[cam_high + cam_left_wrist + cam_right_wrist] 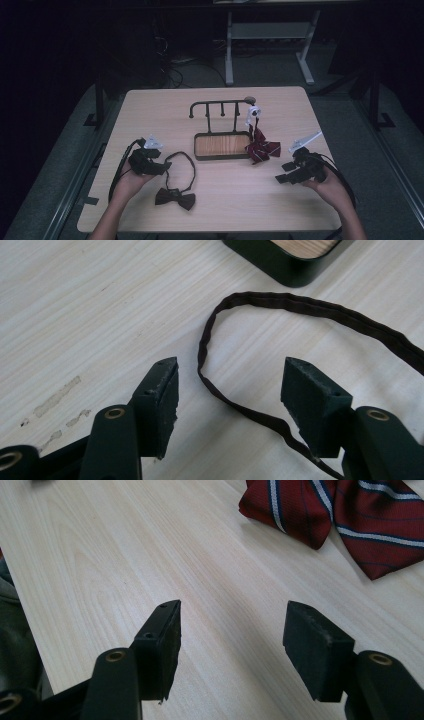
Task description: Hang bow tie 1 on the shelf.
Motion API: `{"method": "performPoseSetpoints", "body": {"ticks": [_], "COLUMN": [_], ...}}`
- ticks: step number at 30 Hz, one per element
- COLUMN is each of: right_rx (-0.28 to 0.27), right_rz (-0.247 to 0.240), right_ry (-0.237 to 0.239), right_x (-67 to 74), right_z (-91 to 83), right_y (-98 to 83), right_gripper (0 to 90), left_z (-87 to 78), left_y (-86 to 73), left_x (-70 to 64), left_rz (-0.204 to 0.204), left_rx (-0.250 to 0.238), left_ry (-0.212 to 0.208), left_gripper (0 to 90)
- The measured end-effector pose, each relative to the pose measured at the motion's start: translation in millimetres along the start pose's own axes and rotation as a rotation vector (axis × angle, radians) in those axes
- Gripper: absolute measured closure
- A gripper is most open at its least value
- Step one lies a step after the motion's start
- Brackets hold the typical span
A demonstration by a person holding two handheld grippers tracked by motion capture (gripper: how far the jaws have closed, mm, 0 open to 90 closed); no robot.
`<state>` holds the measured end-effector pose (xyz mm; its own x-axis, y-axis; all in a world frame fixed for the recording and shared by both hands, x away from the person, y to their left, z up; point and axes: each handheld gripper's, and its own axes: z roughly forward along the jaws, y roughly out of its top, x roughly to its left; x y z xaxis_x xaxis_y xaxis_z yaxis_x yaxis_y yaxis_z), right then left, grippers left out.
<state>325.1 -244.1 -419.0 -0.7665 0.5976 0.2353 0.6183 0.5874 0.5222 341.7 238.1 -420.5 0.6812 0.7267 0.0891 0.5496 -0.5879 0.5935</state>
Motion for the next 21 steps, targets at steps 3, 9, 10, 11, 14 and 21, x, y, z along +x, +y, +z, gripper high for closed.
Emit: {"method": "performPoseSetpoints", "body": {"ticks": [3, 9, 10, 11, 14, 21], "right_rx": [-0.003, -0.012, -0.01, -0.01, -0.009, -0.019], "right_rz": [0.001, -0.015, -0.011, -0.011, -0.009, -0.015], "right_ry": [0.002, 0.0, 0.0, 0.0, -0.003, -0.009], "right_x": [1.5, 2.7, 3.2, 3.4, 3.9, 4.9], "right_z": [-1.3, -3.3, -3.6, -3.7, -3.8, -5.6], "right_y": [0.2, 1.4, 1.5, 1.6, 1.7, 1.9], "right_gripper": [40.0, 40.1, 40.1, 40.1, 39.9, 39.9], "left_z": [6.4, 17.4, 19.0, 20.5, 23.4, 28.1], "left_y": [3.5, 4.3, 4.3, 4.4, 4.6, 4.3], "left_x": [2.3, 5.6, 6.0, 6.6, 7.7, 11.6], "left_rz": [-0.007, -0.021, -0.027, -0.031, -0.04, -0.06], "left_rx": [0.026, 0.059, 0.067, 0.074, 0.076, 0.071], "left_ry": [0.012, 0.003, 0.001, -0.002, -0.007, -0.003], "left_gripper": [42.5, 45.2, 46.0, 46.6, 50.1, 60.3]}}
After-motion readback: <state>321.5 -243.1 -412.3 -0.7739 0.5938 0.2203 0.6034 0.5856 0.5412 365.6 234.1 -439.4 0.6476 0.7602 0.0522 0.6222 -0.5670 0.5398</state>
